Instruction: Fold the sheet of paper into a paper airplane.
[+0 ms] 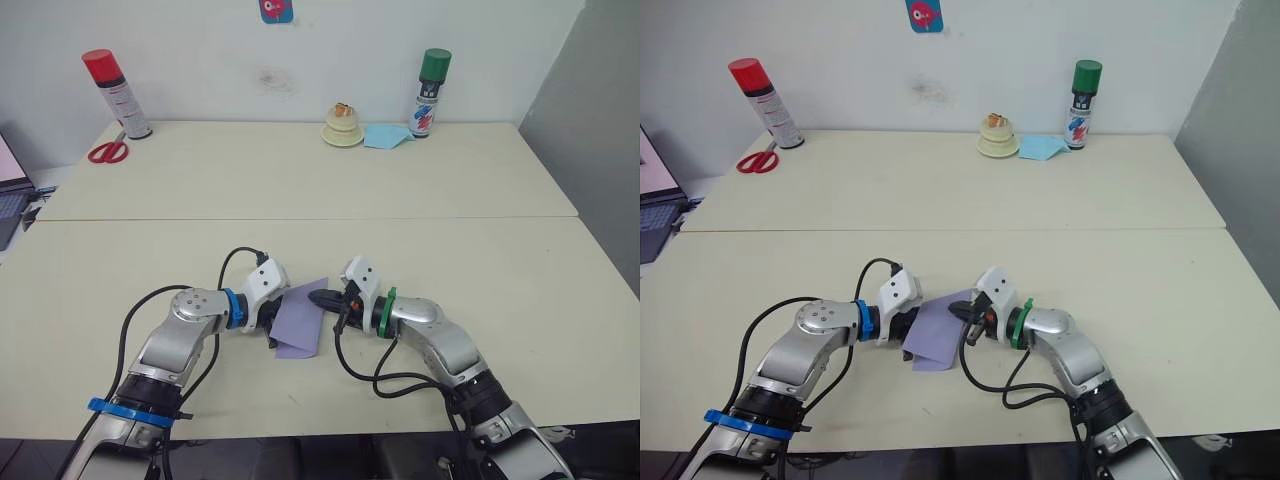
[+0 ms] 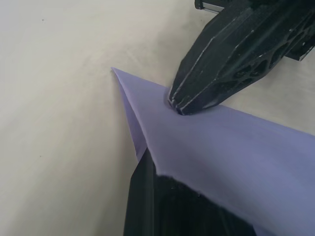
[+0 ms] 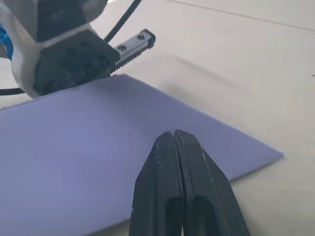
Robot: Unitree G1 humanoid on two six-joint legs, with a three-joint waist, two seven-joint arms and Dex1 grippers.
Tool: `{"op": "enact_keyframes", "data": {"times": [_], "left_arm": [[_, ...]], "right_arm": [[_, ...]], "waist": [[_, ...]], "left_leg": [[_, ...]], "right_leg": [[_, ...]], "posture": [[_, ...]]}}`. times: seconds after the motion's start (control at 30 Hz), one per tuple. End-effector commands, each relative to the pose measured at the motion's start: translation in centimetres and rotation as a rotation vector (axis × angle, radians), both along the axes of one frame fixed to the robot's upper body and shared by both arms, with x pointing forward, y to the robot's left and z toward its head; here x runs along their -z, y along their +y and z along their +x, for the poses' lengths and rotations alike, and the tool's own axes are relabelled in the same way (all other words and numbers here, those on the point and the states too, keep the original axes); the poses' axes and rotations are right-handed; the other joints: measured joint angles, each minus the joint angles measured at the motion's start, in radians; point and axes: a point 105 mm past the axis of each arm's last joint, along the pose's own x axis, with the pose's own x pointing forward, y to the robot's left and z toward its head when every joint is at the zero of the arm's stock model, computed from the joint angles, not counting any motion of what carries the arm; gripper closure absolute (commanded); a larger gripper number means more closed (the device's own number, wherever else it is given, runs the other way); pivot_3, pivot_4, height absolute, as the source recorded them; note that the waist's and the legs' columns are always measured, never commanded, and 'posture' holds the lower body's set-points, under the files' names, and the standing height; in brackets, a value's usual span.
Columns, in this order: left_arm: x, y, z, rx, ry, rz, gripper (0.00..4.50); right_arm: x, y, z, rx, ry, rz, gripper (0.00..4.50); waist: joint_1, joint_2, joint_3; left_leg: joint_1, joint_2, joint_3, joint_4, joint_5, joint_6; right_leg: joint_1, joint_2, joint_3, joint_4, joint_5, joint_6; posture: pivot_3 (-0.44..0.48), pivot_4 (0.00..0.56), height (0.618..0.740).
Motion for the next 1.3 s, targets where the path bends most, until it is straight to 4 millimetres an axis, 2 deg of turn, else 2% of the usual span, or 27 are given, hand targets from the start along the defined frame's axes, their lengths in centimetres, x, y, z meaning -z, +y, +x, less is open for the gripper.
{"op": "enact_keyframes", "data": {"times": [0.03, 0.17, 0.27, 0.4, 0.6, 0.73, 0.83, 0.9, 1.0, 1.1, 1.3], "left_arm": [[1.1, 0.1, -0.9, 0.005, 0.057, -0.021, 4.47], [-0.5, -1.0, -1.1, 0.031, 0.033, -0.121, 4.47], [0.2, -0.5, -1.0, 0.010, 0.035, -0.052, 4.47], [1.3, 2.0, -0.9, -0.042, 0.036, 0.082, 4.47], [-1.4, 5.9, -1.1, -0.132, 0.027, 0.101, 4.47], [-3.8, 7.3, -0.8, -0.184, -0.026, 0.077, 4.47], [-5.6, 5.5, -0.5, -0.147, -0.077, -0.005, 4.47], [-5.5, 4.0, -0.5, -0.116, -0.081, -0.037, 4.47], [-3.7, 2.2, -0.4, -0.085, -0.075, -0.011, 4.47], [-2.1, 1.2, -0.6, -0.053, -0.044, 0.011, 4.47], [0.1, 1.5, -0.9, 0.001, -0.029, 0.118, 4.47]], "right_arm": [[-0.8, 0.8, 0.1, -0.024, -0.048, 0.013, 4.50], [-1.2, 0.6, 0.7, -0.005, -0.061, 0.024, 4.50], [-1.4, 0.5, 0.7, -0.006, -0.064, 0.032, 4.50], [-0.1, 1.0, 0.1, -0.034, -0.057, -0.014, 4.50], [1.4, 1.3, 0.2, -0.044, -0.059, -0.088, 4.50], [2.2, 1.2, 0.1, -0.060, -0.074, -0.135, 4.50], [2.3, 0.8, 0.2, -0.060, -0.086, -0.151, 4.50], [2.2, 0.7, 0.2, -0.058, -0.086, -0.148, 4.50], [2.0, 0.4, 0.3, -0.051, -0.087, -0.140, 4.50], [1.7, 0.2, 0.5, -0.035, -0.081, -0.127, 4.50], [2.0, -0.8, 1.7, 0.074, -0.065, -0.133, 4.50]], "waist": [[0.000, 0.000, 0.000], [0.001, 0.000, 0.000], [0.001, 0.000, 0.001], [-0.002, 0.000, 0.001], [-0.008, 0.000, 0.001], [-0.006, -0.001, 0.002], [-0.002, -0.002, 0.002], [0.000, -0.003, 0.002], [0.000, -0.003, 0.002], [0.000, -0.003, 0.002], [0.001, -0.003, 0.002]], "left_leg": [[0.000, 0.000, 0.000, 0.000, 0.000, 0.000], [-0.001, 0.000, 0.000, 0.000, 0.000, 0.000], [-0.003, 0.000, 0.000, 0.000, 0.000, 0.000], [-0.002, 0.000, 0.000, 0.000, 0.000, 0.000], [0.000, 0.002, 0.000, -0.001, 0.000, 0.000], [0.000, 0.002, 0.000, 0.000, 0.000, 0.000], [0.000, 0.001, 0.000, 0.000, 0.000, 0.000], [0.000, 0.001, 0.000, 0.000, 0.000, 0.000], [0.000, 0.000, 0.001, 0.001, 0.000, 0.000], [-0.001, 0.000, 0.001, 0.000, 0.000, 0.000], [-0.001, 0.000, -0.001, 0.000, 0.000, 0.000]], "right_leg": [[0.000, 0.000, 0.000, 0.000, 0.000, 0.000], [-0.002, 0.000, 0.000, 0.000, 0.000, 0.000], [-0.002, 0.000, 0.000, -0.001, 0.000, 0.000], [-0.002, 0.000, 0.001, 0.000, 0.000, 0.000], [-0.003, 0.000, 0.001, 0.002, 0.000, -0.001], [-0.004, -0.001, 0.000, 0.005, -0.001, -0.002], [-0.004, -0.002, 0.000, 0.006, -0.001, -0.003], [-0.003, -0.002, 0.000, 0.006, -0.001, -0.003], [-0.003, -0.002, 0.000, 0.006, -0.001, -0.002], [-0.003, -0.002, 0.001, 0.006, -0.001, -0.002], [-0.003, -0.002, 0.000, 0.007, -0.002, -0.003]], "posture": [[0.000, 0.150, 0.737], [0.000, 0.150, 0.737], [0.000, 0.150, 0.737], [0.000, 0.150, 0.737], [0.000, 0.150, 0.737], [0.000, 0.150, 0.737], [0.000, 0.150, 0.737], [0.000, 0.150, 0.737], [0.000, 0.150, 0.737], [0.000, 0.150, 0.737], [0.000, 0.150, 0.737]]}}
